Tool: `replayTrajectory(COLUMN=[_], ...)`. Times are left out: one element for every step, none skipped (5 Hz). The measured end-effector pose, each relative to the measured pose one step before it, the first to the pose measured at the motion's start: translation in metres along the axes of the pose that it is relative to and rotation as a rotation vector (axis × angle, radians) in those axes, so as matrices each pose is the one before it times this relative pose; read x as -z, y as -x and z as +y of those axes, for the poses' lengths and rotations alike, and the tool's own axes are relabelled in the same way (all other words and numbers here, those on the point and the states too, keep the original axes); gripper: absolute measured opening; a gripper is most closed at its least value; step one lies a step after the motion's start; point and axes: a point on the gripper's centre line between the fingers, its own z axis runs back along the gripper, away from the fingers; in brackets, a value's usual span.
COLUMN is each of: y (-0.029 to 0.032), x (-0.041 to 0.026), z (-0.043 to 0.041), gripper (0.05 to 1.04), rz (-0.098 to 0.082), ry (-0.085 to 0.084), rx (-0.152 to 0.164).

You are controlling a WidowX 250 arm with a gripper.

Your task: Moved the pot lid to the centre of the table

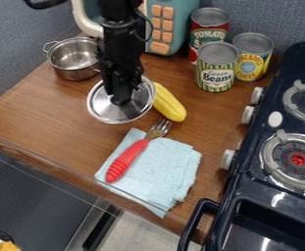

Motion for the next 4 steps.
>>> replayTrajectory(y=[-0.00230, -0.00339, 0.00067, -0.00073], x=[0.01901, 0.01368, 0.00061, 0.00000], z=[0.02057, 0.00805, 0.00271, 0.00077], gripper=[0.274, 0.274, 0.274, 0.274], rz=[0.0195, 0.0261, 0.0043, -0.0046], ry=[0.0271, 0.0207, -0.0021, -0.0049], rx=[-0.1572, -0.0710, -0.0238, 0.0015])
